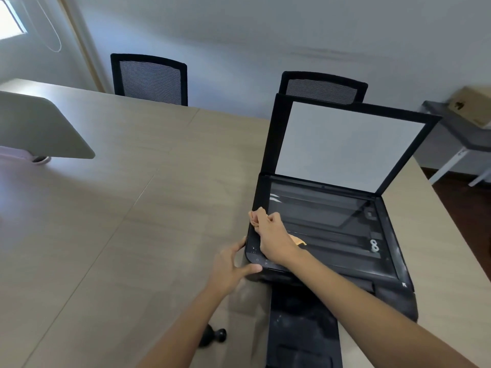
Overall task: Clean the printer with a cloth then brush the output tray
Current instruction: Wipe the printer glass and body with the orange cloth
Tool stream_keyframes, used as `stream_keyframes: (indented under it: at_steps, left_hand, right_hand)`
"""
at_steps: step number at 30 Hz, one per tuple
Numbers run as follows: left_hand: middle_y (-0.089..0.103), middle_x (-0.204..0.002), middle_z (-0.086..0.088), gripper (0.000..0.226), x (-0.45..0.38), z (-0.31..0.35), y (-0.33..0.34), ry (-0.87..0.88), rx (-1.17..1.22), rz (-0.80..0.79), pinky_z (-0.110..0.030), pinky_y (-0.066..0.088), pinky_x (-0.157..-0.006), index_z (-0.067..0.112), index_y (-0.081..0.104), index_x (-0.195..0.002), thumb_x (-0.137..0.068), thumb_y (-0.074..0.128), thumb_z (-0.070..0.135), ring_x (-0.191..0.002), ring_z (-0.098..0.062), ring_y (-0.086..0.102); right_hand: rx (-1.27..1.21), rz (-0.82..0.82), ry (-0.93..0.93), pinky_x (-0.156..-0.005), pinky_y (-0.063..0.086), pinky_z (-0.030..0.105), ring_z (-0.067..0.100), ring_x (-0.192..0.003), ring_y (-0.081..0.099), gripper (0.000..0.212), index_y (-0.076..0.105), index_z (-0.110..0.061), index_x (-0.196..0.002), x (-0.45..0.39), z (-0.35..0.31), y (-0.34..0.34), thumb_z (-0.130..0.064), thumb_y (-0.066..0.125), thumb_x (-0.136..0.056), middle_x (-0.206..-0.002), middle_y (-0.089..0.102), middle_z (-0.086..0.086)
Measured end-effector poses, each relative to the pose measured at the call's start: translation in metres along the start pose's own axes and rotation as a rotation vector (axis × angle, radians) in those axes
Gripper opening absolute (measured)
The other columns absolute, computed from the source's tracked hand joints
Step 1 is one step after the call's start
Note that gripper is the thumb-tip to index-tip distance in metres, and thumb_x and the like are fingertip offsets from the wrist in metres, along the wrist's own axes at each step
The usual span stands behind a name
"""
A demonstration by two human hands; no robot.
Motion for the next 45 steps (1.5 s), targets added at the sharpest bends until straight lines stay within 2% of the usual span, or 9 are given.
stream_keyframes:
  at_steps: [6,12,17,22,29,36,39,43,45]
  left_hand:
    - [0.056,-0.126,0.014,0.074,0.004,0.001,-0.001,-0.012,-0.020,0.017,0.005,0.031,-0.078,0.020,0.049,-0.136,-0.070,0.081,0.033,-0.116,0.003,0.047]
    - [0.051,-0.132,0.013,0.078,0.005,-0.010,-0.003,-0.050,0.012,-0.072,-0.020,0.033,-0.104,0.019,0.047,-0.138,-0.069,0.082,0.016,-0.124,-0.002,0.044]
    - [0.066,-0.113,0.001,0.040,0.003,-0.023,-0.003,-0.098,-0.034,-0.075,-0.013,0.045,-0.082,0.009,0.065,-0.111,-0.073,0.074,0.004,-0.103,-0.008,0.056]
    - [0.073,-0.095,0.001,0.038,0.000,-0.038,-0.003,-0.143,0.005,0.001,-0.033,0.054,-0.080,0.015,0.069,-0.100,-0.066,0.083,0.026,-0.089,-0.010,0.066]
    - [0.073,-0.092,0.006,0.038,0.002,-0.047,0.007,-0.128,0.064,0.029,-0.020,0.049,-0.072,0.021,0.068,-0.095,-0.063,0.085,0.032,-0.083,-0.001,0.066]
    - [0.075,-0.091,0.004,0.054,-0.001,-0.054,0.009,-0.081,0.077,0.028,-0.036,0.054,-0.078,0.022,0.069,-0.099,-0.055,0.079,0.053,-0.085,-0.010,0.069]
    - [0.072,-0.107,0.006,0.054,-0.003,-0.055,0.012,-0.058,0.032,0.006,-0.032,0.052,-0.090,0.019,0.066,-0.115,-0.066,0.080,0.036,-0.101,-0.008,0.066]
    - [0.060,-0.129,0.014,0.076,-0.002,-0.057,0.013,-0.062,0.069,-0.011,-0.022,0.039,-0.103,0.028,0.054,-0.133,-0.064,0.081,0.046,-0.121,0.001,0.051]
    - [0.057,-0.130,0.013,0.077,-0.001,-0.054,0.012,-0.048,0.082,0.008,-0.017,0.036,-0.102,0.025,0.051,-0.135,-0.066,0.081,0.041,-0.122,0.002,0.049]
  right_hand:
    - [-0.162,-0.078,0.027,-0.072,0.046,0.030,0.023,-0.095,0.052,0.032,0.035,-0.024,-0.095,0.017,-0.006,-0.017,0.004,0.042,-0.082,-0.114,0.056,0.011]
    - [-0.648,0.234,0.302,-0.089,0.050,0.037,0.013,-0.100,0.060,0.027,0.059,-0.033,-0.108,0.025,0.006,-0.073,-0.016,0.043,-0.095,-0.114,0.062,-0.006]
    - [-0.113,0.048,0.231,-0.114,0.013,0.043,0.026,-0.144,0.016,0.046,0.037,-0.022,-0.143,0.026,-0.015,-0.018,-0.036,0.025,-0.102,-0.158,0.022,0.002]
    - [0.287,0.041,0.119,-0.116,-0.012,0.048,0.023,-0.146,-0.020,0.077,-0.001,-0.015,-0.152,0.026,-0.011,0.014,-0.063,0.007,-0.093,-0.160,-0.013,0.000]
    - [0.344,0.072,0.032,-0.119,0.000,0.043,0.021,-0.149,-0.001,0.085,0.010,-0.012,-0.152,0.028,-0.016,0.017,-0.052,-0.026,-0.085,-0.162,0.007,0.003]
    - [0.150,0.052,-0.056,-0.118,0.011,0.036,0.029,-0.144,0.027,0.094,0.038,-0.002,-0.142,0.042,-0.026,0.015,-0.054,-0.016,-0.086,-0.151,0.037,0.013]
    - [0.037,-0.034,-0.075,-0.118,0.013,0.031,0.023,-0.141,0.033,0.059,0.044,-0.006,-0.140,0.056,-0.027,0.004,-0.040,0.015,-0.102,-0.148,0.042,0.010]
    - [-0.173,0.124,0.024,-0.072,0.041,0.033,0.020,-0.077,0.059,0.022,0.057,-0.016,-0.099,0.070,-0.011,-0.046,-0.025,0.037,-0.102,-0.087,0.064,0.004]
    - [-0.174,0.292,0.158,-0.068,0.041,0.031,0.020,-0.078,0.057,0.021,0.053,-0.018,-0.113,0.067,0.004,-0.072,-0.018,0.036,-0.101,-0.089,0.060,0.003]
Point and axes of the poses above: each hand's wrist, its own x-axis away from the middle knuckle, its own y-axis out of the palm, z = x × y, the point moved 7 cm from there along -x, towards the middle knuckle
